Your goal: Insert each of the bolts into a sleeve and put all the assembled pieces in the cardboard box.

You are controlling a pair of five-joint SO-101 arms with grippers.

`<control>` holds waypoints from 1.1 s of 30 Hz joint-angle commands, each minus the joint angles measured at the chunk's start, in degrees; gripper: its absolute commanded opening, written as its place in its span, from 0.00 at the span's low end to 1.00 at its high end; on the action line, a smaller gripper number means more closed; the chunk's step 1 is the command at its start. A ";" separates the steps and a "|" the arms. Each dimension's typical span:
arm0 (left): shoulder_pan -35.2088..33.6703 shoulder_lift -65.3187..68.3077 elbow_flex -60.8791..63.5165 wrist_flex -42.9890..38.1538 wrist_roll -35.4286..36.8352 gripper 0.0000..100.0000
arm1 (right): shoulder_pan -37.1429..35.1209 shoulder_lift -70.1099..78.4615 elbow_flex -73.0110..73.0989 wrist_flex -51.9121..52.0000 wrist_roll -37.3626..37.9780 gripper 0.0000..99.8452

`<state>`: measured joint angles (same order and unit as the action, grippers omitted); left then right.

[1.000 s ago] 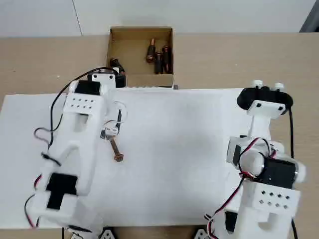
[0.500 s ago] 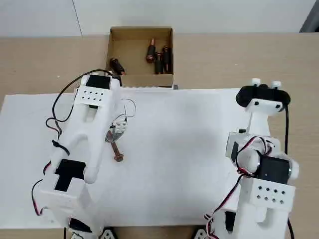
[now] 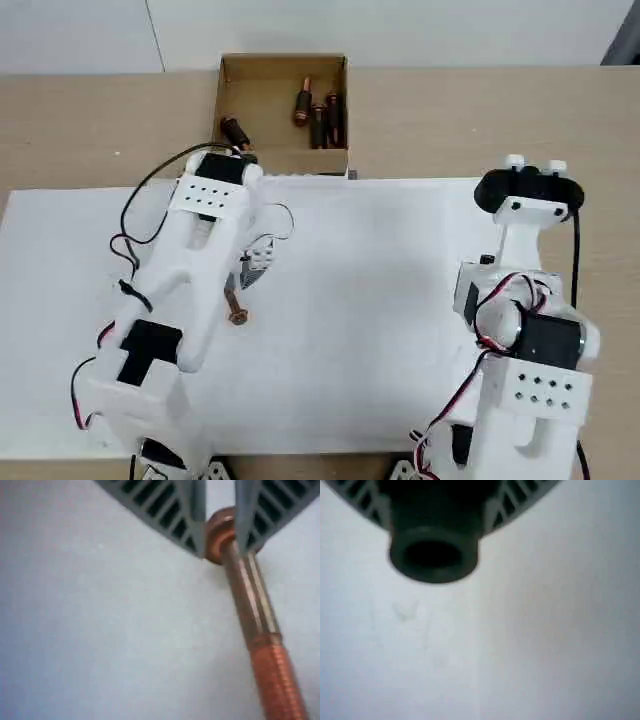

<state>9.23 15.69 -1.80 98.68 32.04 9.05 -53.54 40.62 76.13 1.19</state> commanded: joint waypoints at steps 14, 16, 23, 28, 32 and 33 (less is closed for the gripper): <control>-3.60 -0.26 6.02 1.23 0.09 0.10 | 0.31 -0.66 -0.26 -1.27 -0.35 0.01; -3.52 -0.18 6.02 0.97 0.09 0.10 | 0.22 -0.66 -0.26 -1.27 -0.35 0.01; -3.60 -0.18 9.01 -4.22 0.09 0.10 | 0.22 -0.66 -0.26 -1.27 -0.35 0.01; -3.25 -0.18 9.54 -5.80 0.09 0.10 | 0.22 -0.66 -0.26 -1.19 -0.35 0.01; -3.52 -0.18 10.59 -6.51 0.18 0.10 | 0.22 -0.66 -0.26 -1.19 -0.35 0.01; -3.52 -0.09 11.21 -6.59 0.26 0.10 | 0.22 -0.66 -0.26 -1.19 -0.35 0.01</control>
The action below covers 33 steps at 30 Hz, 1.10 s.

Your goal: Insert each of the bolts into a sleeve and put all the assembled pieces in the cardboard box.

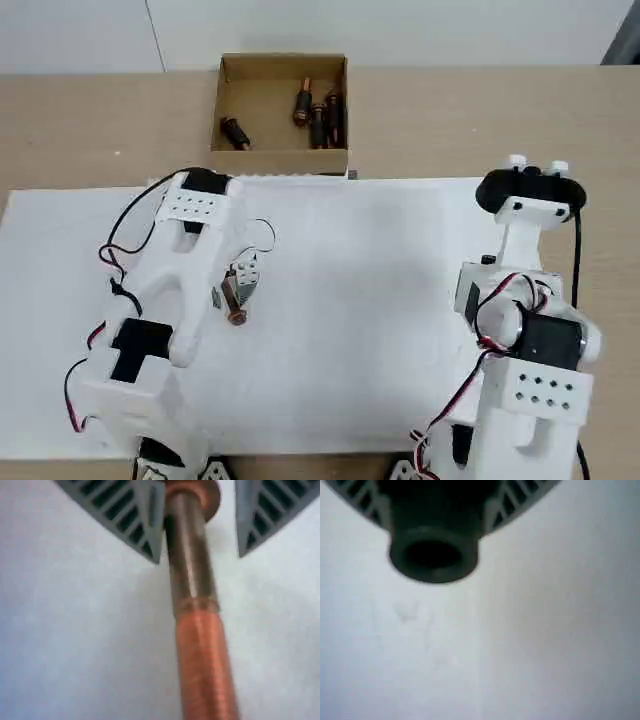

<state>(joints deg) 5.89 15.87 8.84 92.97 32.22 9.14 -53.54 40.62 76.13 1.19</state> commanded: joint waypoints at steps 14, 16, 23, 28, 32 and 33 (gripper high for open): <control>0.09 5.36 -0.31 -1.05 0.18 0.00 | 0.04 -0.66 -0.26 -0.92 -0.35 0.01; 0.18 5.36 -4.53 1.67 0.26 0.00 | 0.04 -0.66 -0.26 -0.92 -0.35 0.01; 0.18 5.36 -17.71 7.38 0.35 0.00 | 0.04 -0.66 -0.26 -0.75 -0.35 0.01; 0.18 5.36 -20.97 7.38 7.91 0.00 | 0.04 -0.66 -0.26 -0.75 -0.35 0.01; 0.09 5.36 -21.32 7.38 18.29 0.01 | 0.04 -0.75 -0.26 -0.66 -0.35 0.01; -0.09 5.36 -21.32 7.38 22.33 0.01 | 0.04 -0.75 -0.26 -0.66 -0.35 0.01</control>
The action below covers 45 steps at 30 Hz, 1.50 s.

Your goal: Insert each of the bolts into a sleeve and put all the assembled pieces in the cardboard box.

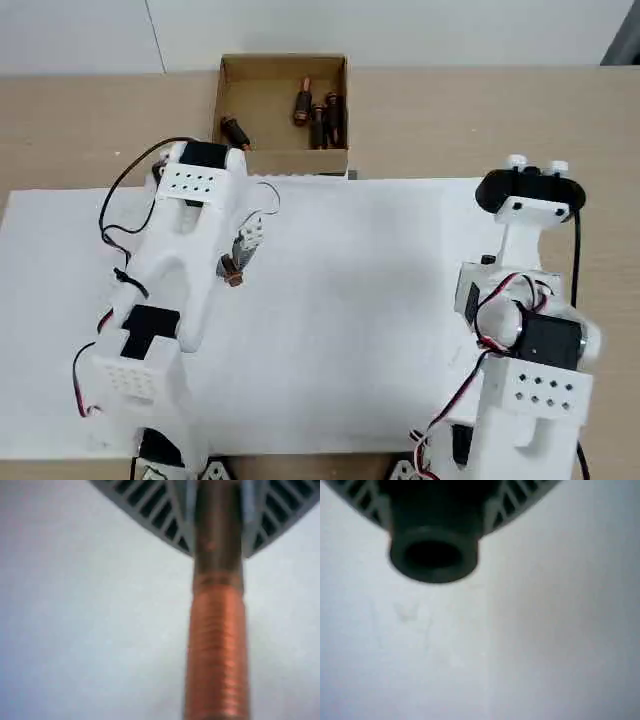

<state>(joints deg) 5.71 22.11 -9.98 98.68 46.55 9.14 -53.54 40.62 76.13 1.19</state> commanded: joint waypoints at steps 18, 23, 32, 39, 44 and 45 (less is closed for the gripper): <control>-0.18 -0.26 -3.12 1.67 37.54 0.01 | 0.04 -0.66 -0.18 -0.84 -0.35 0.01; -2.02 -0.18 -3.12 -0.62 37.71 0.01 | 0.04 -0.66 0.18 -1.01 -0.35 0.01; -11.08 -0.26 -3.12 -7.74 37.71 0.01 | 0.04 -1.10 3.16 -1.19 -0.35 0.01; -12.31 -0.26 -3.12 -11.52 37.80 0.01 | 0.04 -1.10 3.16 -2.51 -0.35 0.01; -12.31 -0.26 -3.12 -11.60 37.54 0.02 | 0.04 -1.10 3.16 -2.51 -0.35 0.01; -12.31 -0.26 -3.12 -11.43 37.54 0.04 | 0.04 -1.10 3.16 -2.51 -0.35 0.01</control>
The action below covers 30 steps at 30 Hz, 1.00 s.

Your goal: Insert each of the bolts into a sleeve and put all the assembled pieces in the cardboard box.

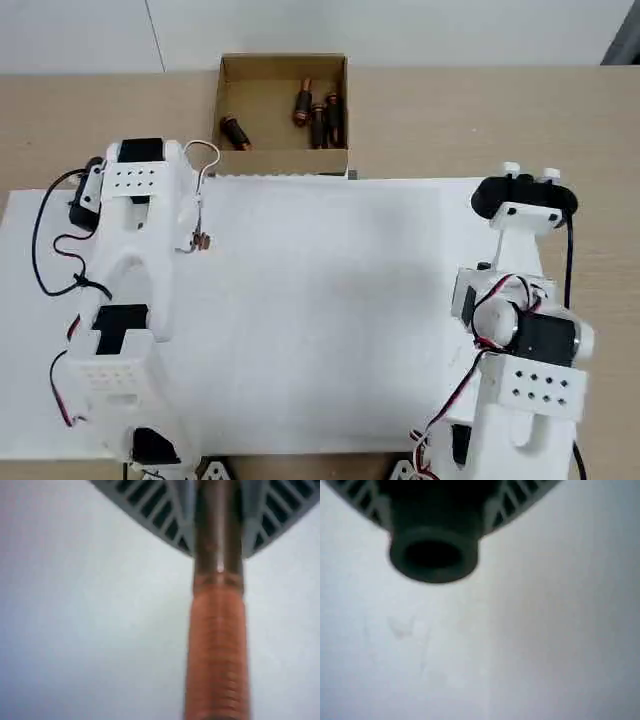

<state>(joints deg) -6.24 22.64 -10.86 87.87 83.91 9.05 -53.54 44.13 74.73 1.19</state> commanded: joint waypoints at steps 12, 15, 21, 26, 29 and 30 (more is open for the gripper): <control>0.00 -1.41 -2.51 -0.53 -0.53 0.23 | 0.13 -0.75 -0.35 -2.07 -0.26 0.01; -0.09 -1.41 -3.74 0.44 -9.67 0.23 | 0.13 -0.75 -0.35 -3.56 -0.18 0.01; 0.09 -1.41 -18.95 12.22 -29.98 0.23 | 0.13 -0.92 -0.53 -4.70 0.00 0.01; -0.35 -1.41 -26.77 12.66 -41.49 0.23 | 0.13 -0.84 -0.53 -4.53 0.00 0.01; -0.09 -1.49 -28.00 12.66 -51.34 0.22 | 0.13 -0.84 -0.53 -4.26 0.00 0.01; 0.09 -1.49 -27.82 12.66 -54.24 0.22 | 0.13 -0.92 -0.44 -4.18 0.09 0.01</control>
<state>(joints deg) -6.24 22.64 -36.18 98.77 37.85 9.05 -53.54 44.13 71.38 1.19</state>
